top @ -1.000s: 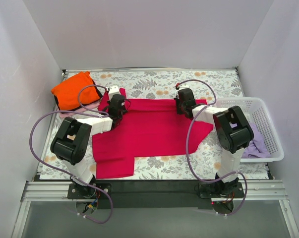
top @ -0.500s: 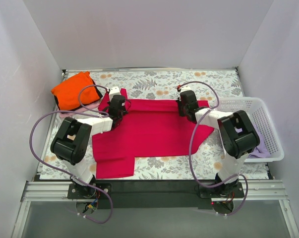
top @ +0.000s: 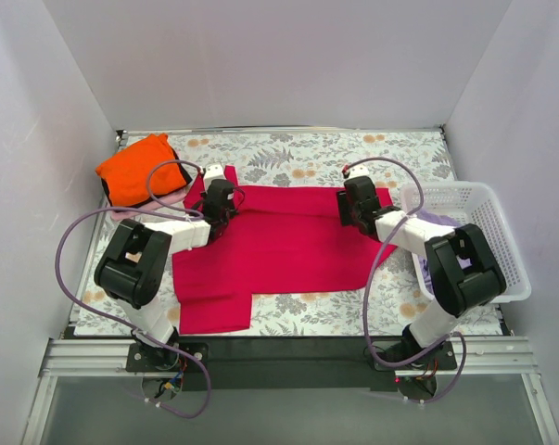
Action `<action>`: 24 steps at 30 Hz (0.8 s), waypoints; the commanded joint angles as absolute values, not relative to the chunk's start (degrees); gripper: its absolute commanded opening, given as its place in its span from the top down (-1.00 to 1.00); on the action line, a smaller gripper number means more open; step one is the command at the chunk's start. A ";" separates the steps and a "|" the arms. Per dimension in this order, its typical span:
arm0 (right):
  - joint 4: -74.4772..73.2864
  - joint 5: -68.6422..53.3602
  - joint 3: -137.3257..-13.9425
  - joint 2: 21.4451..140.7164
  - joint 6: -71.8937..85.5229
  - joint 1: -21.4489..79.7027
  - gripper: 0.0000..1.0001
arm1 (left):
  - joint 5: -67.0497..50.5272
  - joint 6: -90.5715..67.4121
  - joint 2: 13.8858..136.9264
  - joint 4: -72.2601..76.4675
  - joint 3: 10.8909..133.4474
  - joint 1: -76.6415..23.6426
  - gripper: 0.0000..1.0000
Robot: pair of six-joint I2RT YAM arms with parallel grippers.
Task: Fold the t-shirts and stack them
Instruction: Fold the tshirt
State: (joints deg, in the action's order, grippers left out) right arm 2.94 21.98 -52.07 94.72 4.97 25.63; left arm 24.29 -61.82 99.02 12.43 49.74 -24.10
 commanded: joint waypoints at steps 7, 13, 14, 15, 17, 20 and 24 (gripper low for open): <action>-1.84 32.07 -50.45 90.79 8.70 22.15 -0.05 | 23.47 -62.05 96.15 11.86 48.78 -23.91 1.00; -3.16 34.54 -51.68 94.39 9.84 20.04 -0.04 | 23.20 -61.96 96.15 11.78 48.69 -23.91 1.00; -3.08 34.71 -51.77 94.57 10.10 19.78 -0.04 | 23.12 -61.96 96.15 11.86 48.60 -23.91 1.00; -3.08 34.46 -51.77 94.66 10.28 19.34 -0.03 | 23.12 -61.96 96.07 11.78 48.52 -23.91 1.00; -3.16 34.28 -51.94 94.83 10.28 19.16 -0.03 | 22.94 -61.96 96.06 11.95 48.60 -23.91 1.00; -3.08 34.19 -51.94 95.10 10.63 18.55 -0.02 | 22.68 -61.96 96.24 12.04 48.60 -23.91 1.00; -3.08 34.10 -52.56 96.76 10.90 18.02 0.00 | 22.76 -61.96 96.42 12.13 48.60 -23.91 1.00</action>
State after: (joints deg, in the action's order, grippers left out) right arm -3.38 32.80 -50.26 95.50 9.69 18.39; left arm 22.87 -61.84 99.00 12.03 49.12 -24.10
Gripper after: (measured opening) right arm 0.503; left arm 0.019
